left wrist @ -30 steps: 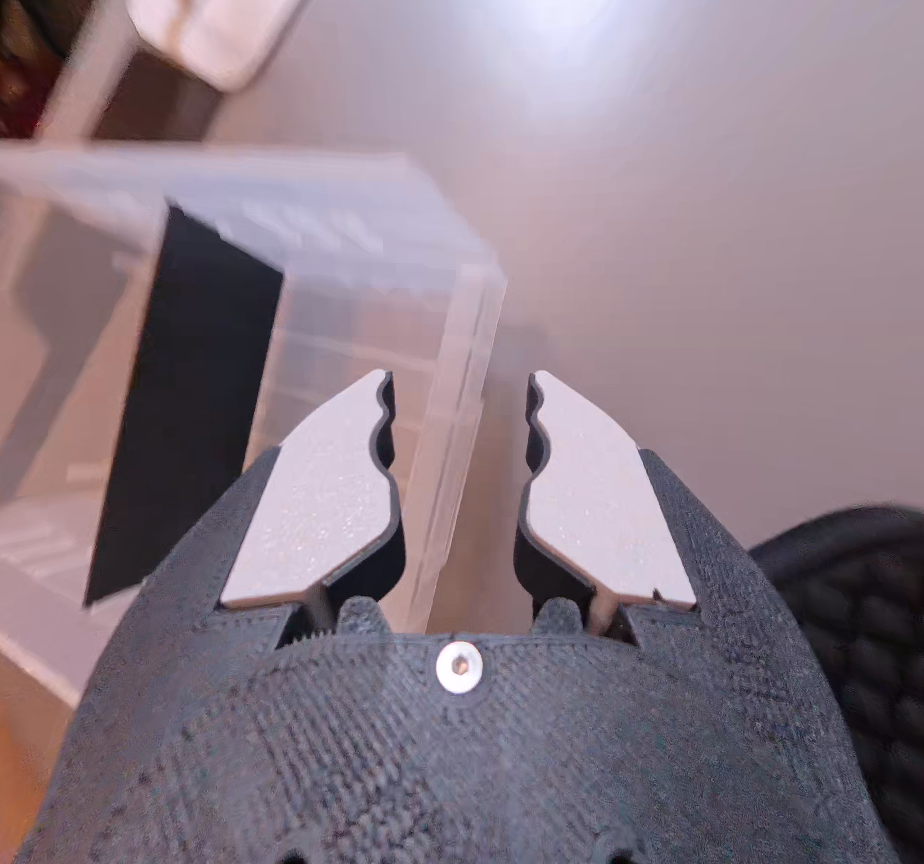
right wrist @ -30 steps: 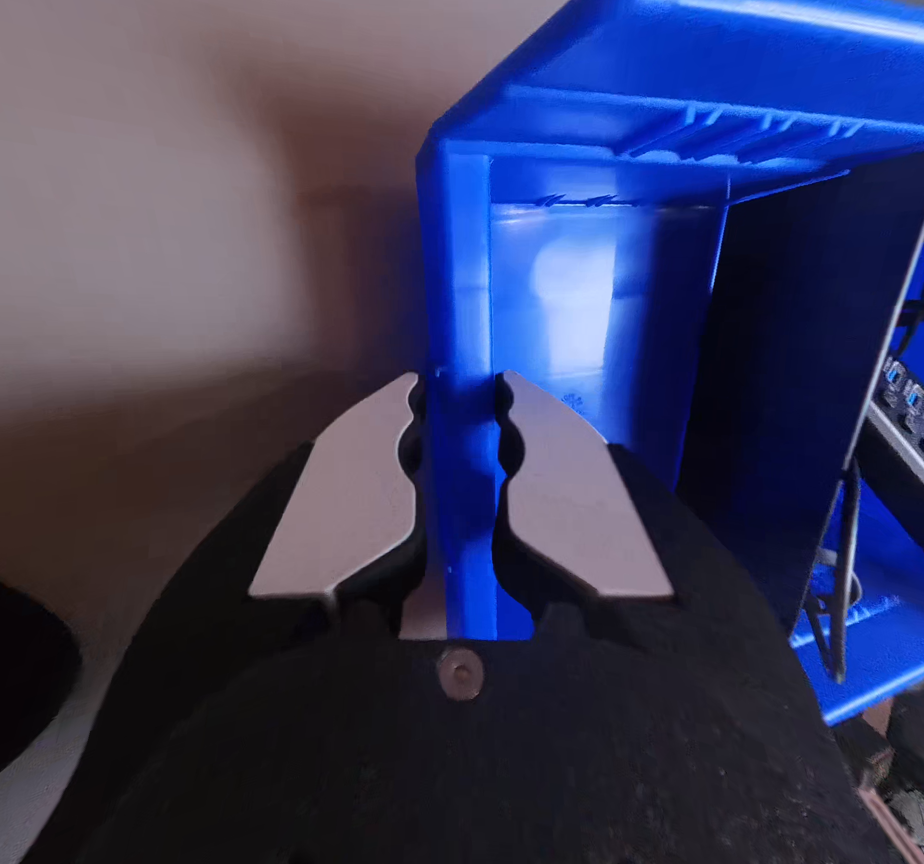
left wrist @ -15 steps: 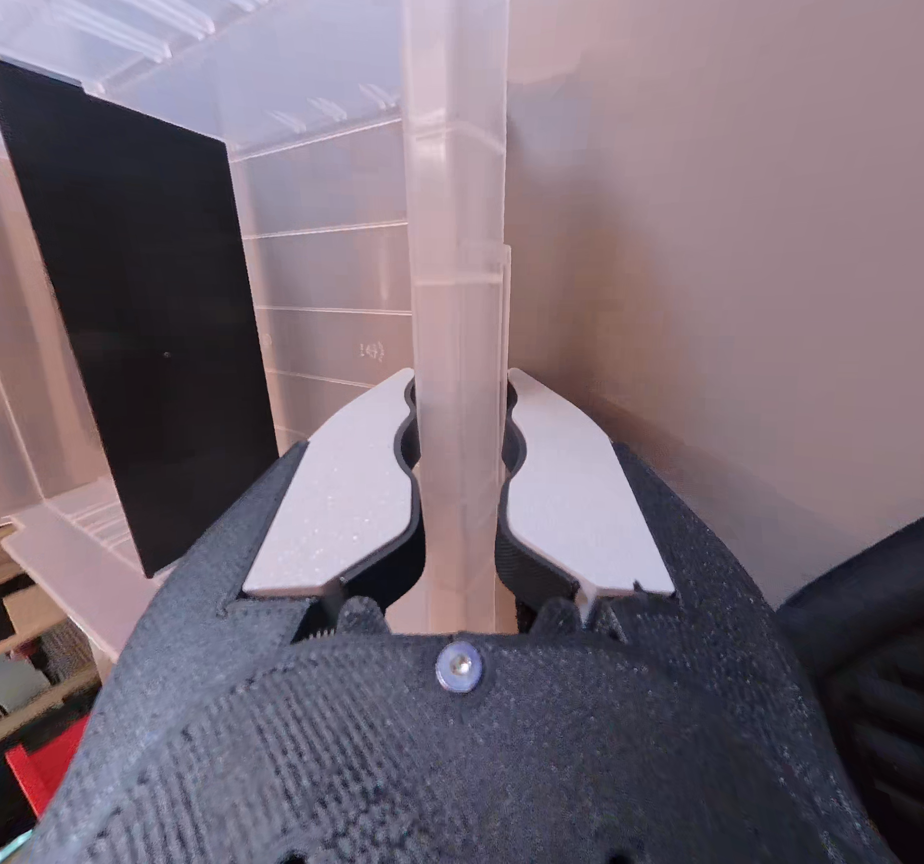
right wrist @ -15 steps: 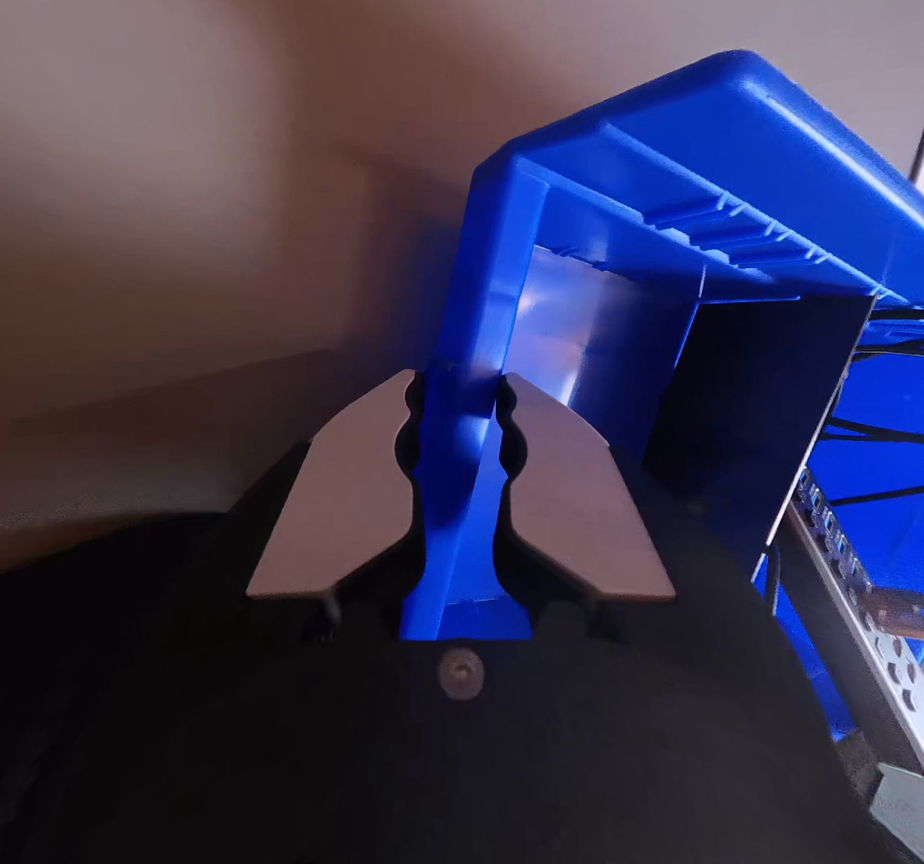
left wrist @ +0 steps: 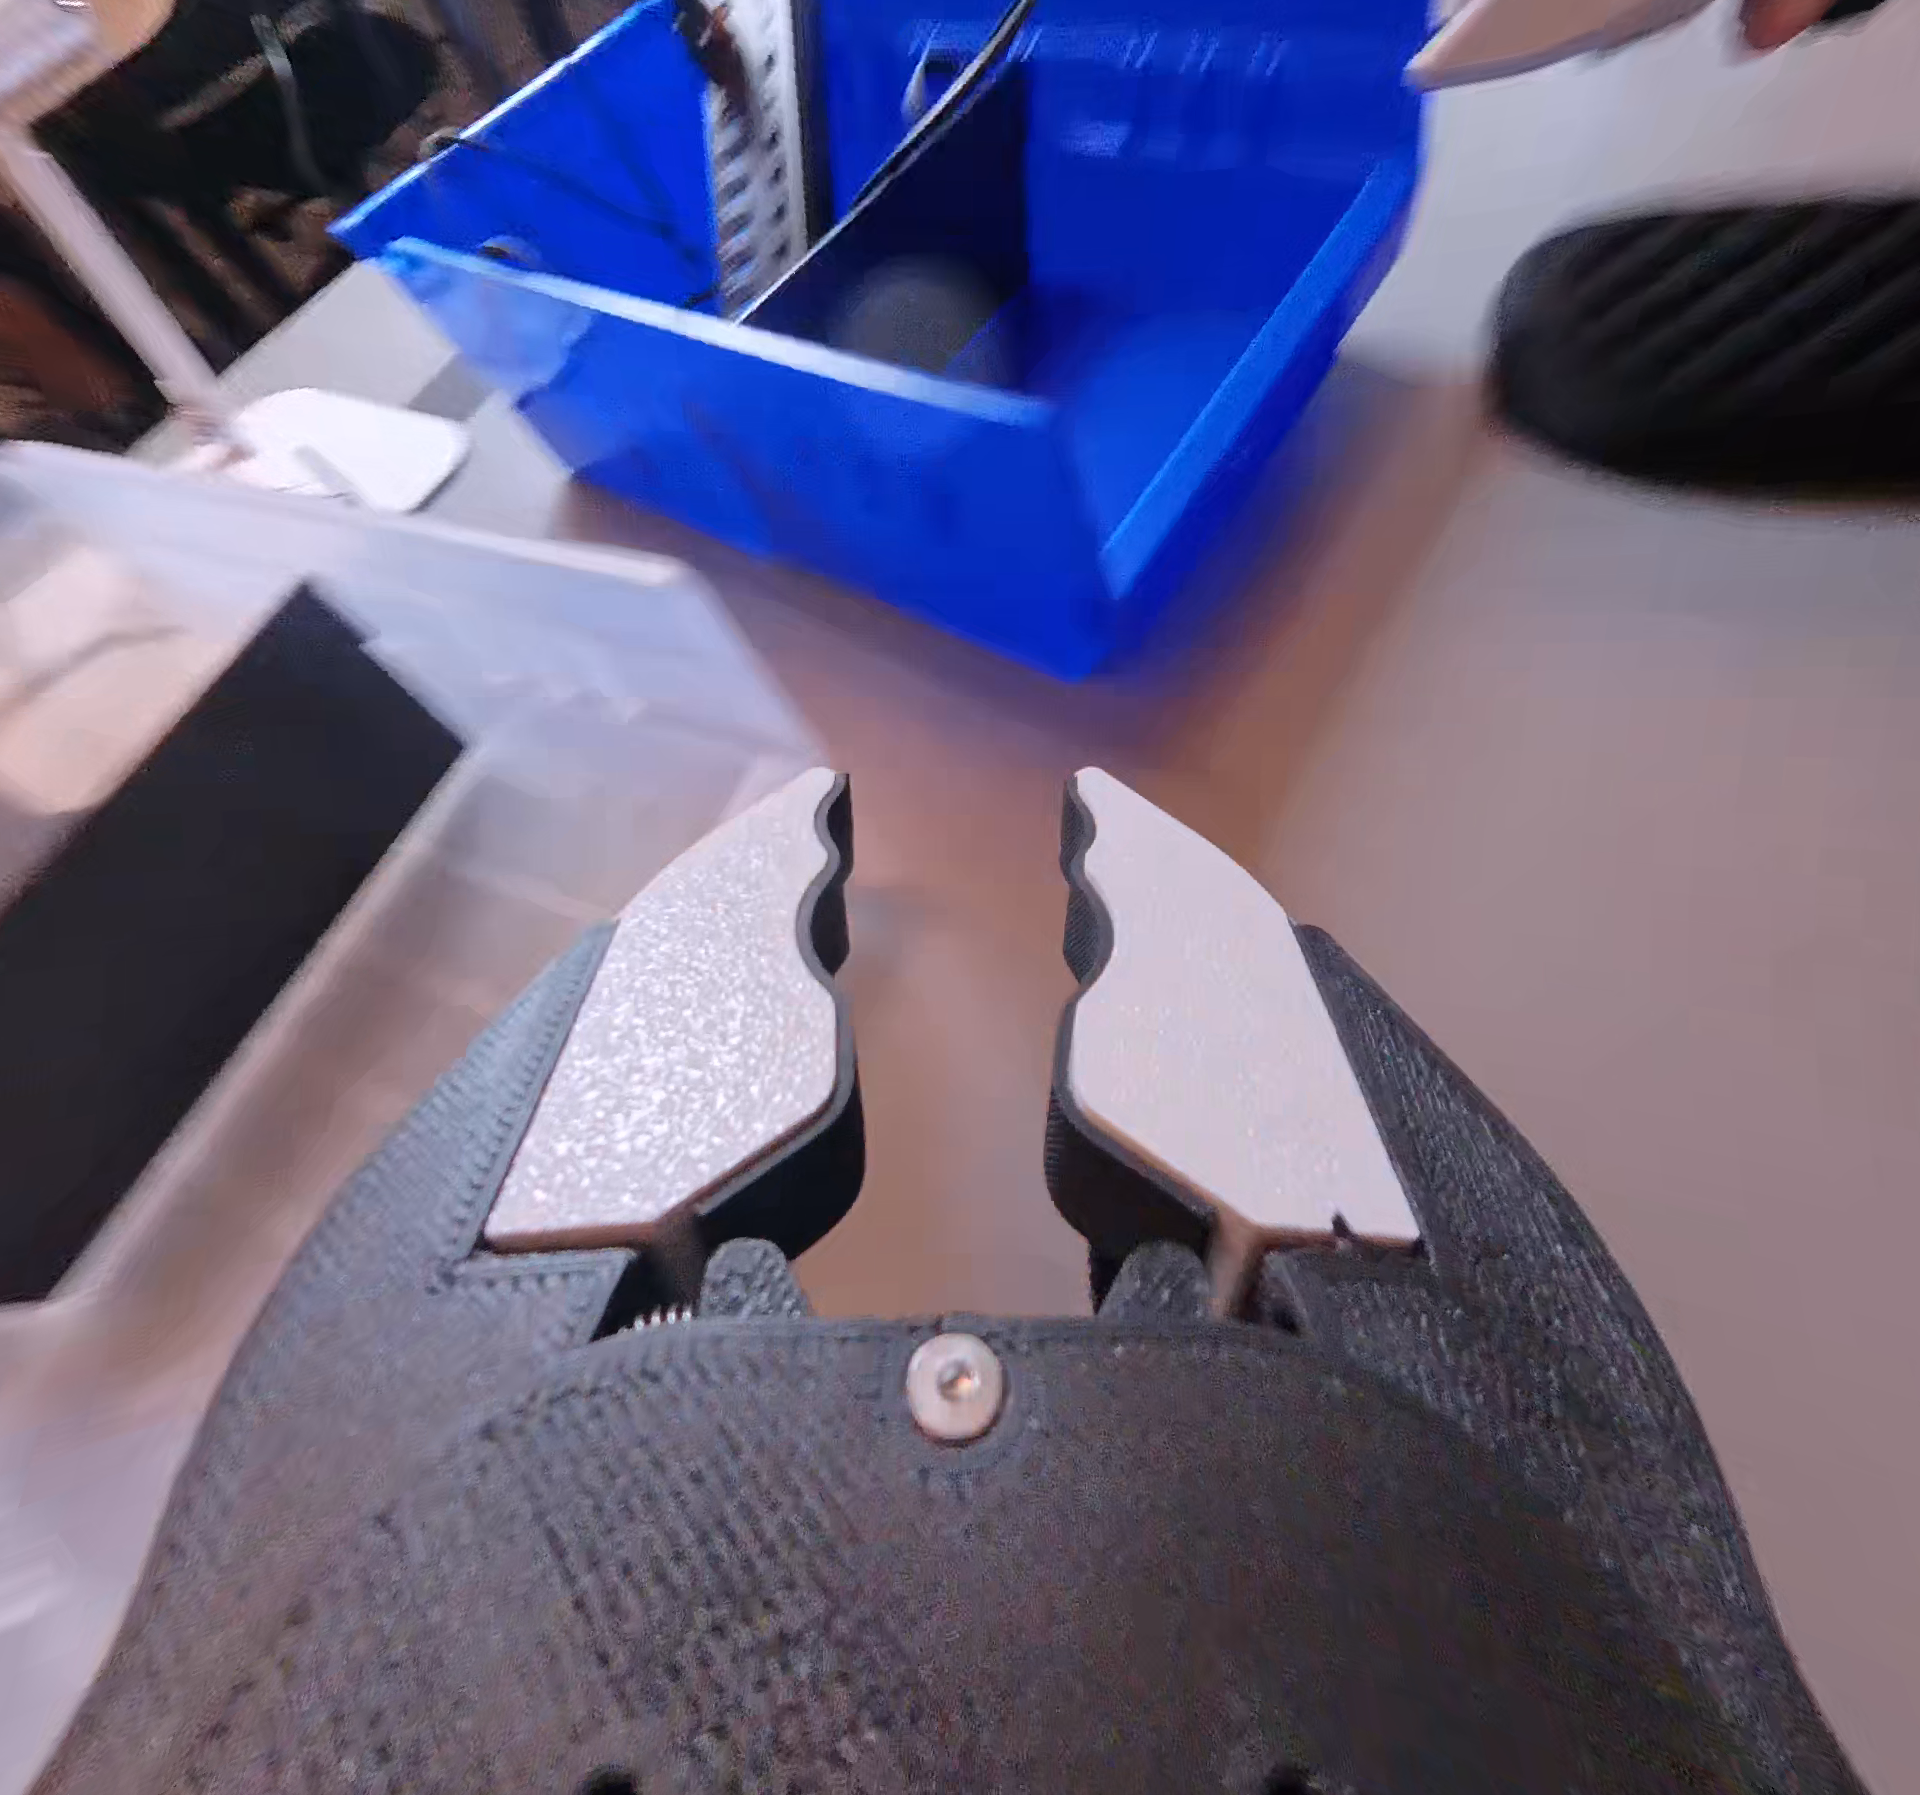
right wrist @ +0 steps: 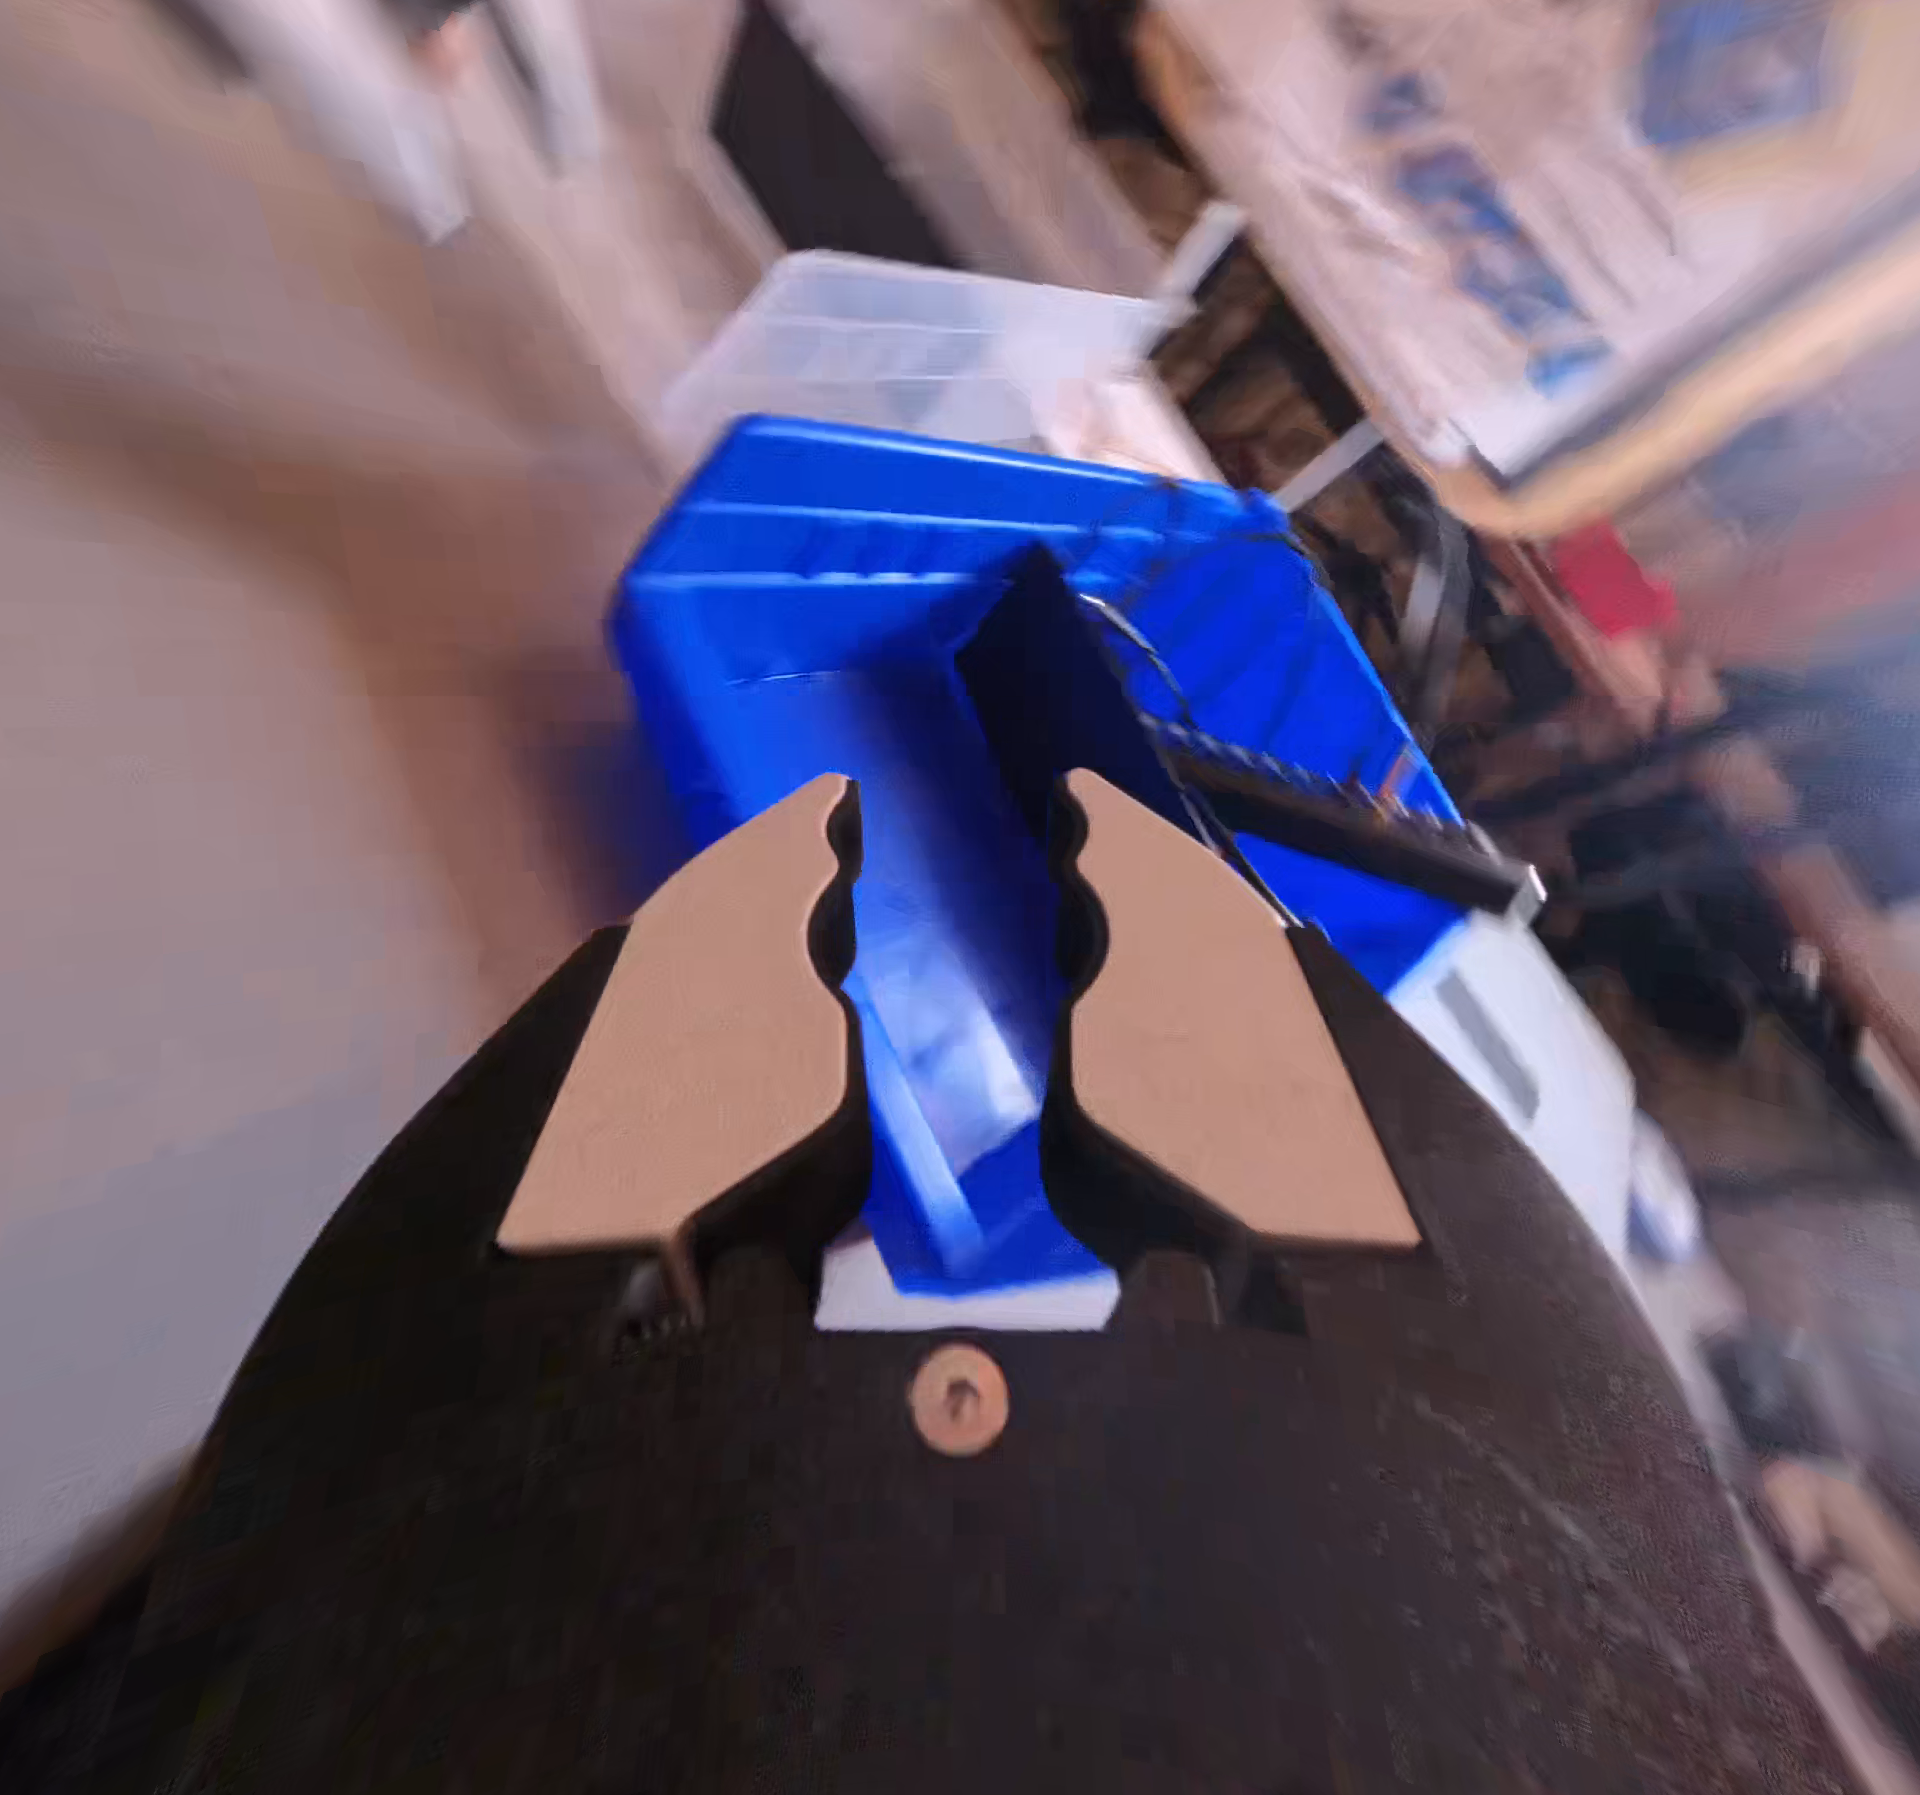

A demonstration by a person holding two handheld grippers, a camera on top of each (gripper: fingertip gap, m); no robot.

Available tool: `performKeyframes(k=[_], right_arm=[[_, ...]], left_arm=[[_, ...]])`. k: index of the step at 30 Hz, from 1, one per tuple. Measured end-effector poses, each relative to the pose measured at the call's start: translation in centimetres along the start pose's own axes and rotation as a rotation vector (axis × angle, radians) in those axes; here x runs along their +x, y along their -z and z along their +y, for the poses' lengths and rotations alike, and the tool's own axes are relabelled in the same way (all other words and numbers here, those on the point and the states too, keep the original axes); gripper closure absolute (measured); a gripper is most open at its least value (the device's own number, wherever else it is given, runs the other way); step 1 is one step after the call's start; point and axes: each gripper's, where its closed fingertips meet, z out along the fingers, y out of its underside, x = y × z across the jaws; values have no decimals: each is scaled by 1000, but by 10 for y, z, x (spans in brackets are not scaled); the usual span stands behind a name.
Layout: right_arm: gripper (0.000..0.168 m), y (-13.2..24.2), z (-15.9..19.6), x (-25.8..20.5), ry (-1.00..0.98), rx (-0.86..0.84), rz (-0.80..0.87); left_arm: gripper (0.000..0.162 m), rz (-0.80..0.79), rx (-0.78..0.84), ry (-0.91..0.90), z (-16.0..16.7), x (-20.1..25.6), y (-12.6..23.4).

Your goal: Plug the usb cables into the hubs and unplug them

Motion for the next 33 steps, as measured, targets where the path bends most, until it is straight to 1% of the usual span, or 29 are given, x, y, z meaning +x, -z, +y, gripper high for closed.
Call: performKeyframes(k=[2, 3, 4, 5, 6, 7, 8, 9, 10, 11, 14, 16, 18, 20, 24, 27, 30, 33], right_arm=[[121, 21, 23, 40, -289, -6, 144], [110, 24, 40, 47, -395, -30, 159], [102, 22, 54, 47, -478, -51, 143], [99, 17, 64, 44, -549, -59, 117], [100, 10, 71, 40, -603, -66, 88], [98, 3, 78, 38, -635, -85, 87], [110, -3, 86, 41, -622, -126, 113], [130, -5, 96, 50, -573, -171, 184], [140, -4, 100, 54, -521, -196, 206], [144, -4, 97, 54, -530, -187, 186], [146, 0, 89, 46, -467, -177, 188], [151, 16, 73, 42, -451, -112, 213], [154, 36, 52, 38, -427, -57, 247], [155, 56, 28, 30, -408, -3, 252], [155, 92, -26, 7, -320, 80, 230], [155, 113, -75, -9, -271, 170, 173], [154, 122, -127, -24, -236, 274, 96], [153, 105, -171, -38, -213, 340, 24]], left_arm=[[116, 57, 56, 120, -13, 19, -21], [110, 70, 60, 157, -17, 23, -35], [103, 77, 47, 194, -18, 27, -51], [94, 78, 26, 219, -18, 28, -68], [90, 60, 12, 228, -20, 27, -83], [92, 28, 15, 218, -24, 22, -96], [107, -6, 6, 187, -25, 17, -107], [116, -59, 2, 161, -26, 8, -111], [119, -78, -12, 156, -25, 5, -114], [124, -110, -32, 126, -24, 0, -114], [132, -170, -46, 43, -27, -1, -101], [139, -195, 4, -25, -39, 5, -81], [142, -219, 27, -117, -54, 17, -55], [144, -238, 69, -163, -69, 29, -24], [145, -281, 142, -220, -89, 56, 44], [145, -361, 157, -306, -103, 76, 104], [144, -439, 150, -368, -112, 86, 164], [147, -572, 118, -412, -113, 78, 217]])
